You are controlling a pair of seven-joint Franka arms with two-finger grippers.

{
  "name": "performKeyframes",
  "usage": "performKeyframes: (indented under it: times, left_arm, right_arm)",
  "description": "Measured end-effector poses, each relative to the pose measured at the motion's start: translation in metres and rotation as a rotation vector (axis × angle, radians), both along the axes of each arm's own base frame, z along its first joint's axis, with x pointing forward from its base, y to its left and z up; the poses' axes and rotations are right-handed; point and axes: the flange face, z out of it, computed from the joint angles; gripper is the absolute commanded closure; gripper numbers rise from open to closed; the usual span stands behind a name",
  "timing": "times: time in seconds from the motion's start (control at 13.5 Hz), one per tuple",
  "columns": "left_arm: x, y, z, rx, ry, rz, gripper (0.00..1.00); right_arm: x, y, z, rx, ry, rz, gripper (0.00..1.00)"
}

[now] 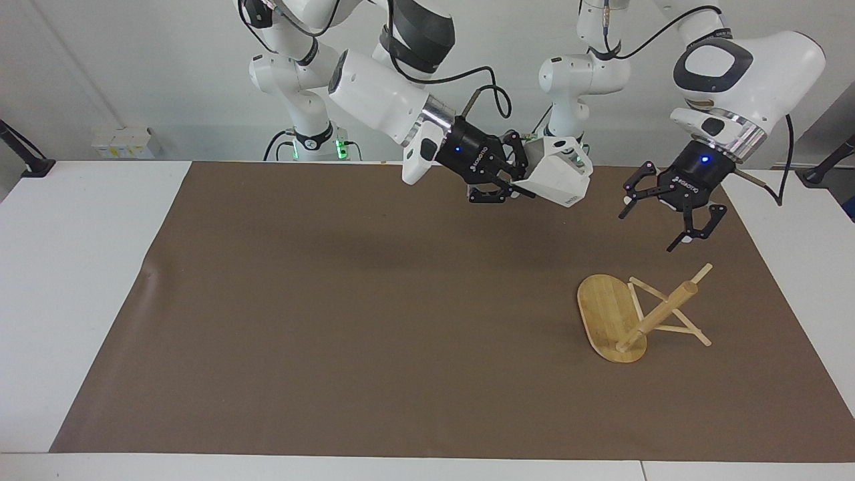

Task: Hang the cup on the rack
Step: 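Reach the left gripper to the cup held by the right gripper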

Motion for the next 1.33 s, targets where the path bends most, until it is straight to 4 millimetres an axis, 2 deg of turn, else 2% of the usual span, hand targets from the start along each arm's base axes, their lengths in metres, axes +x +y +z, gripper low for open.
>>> performKeyframes:
  times: [0.44, 1.04, 1.33]
  left_arm:
    - [-0.014, -0.028, 0.004, -0.013, -0.066, -0.249, 0.00]
    - [-0.023, -0.076, 0.011, -0.149, -0.080, -0.321, 0.00]
    - [-0.026, -0.082, 0.014, -0.205, -0.073, -0.327, 0.00]
  right_arm:
    - [-0.003, 0.005, 0.000, 0.001, 0.005, 0.006, 1.00]
    - [-0.003, 0.005, -0.002, 0.000, 0.010, 0.005, 1.00]
    - [-0.003, 0.005, -0.003, 0.000, 0.012, 0.005, 1.00]
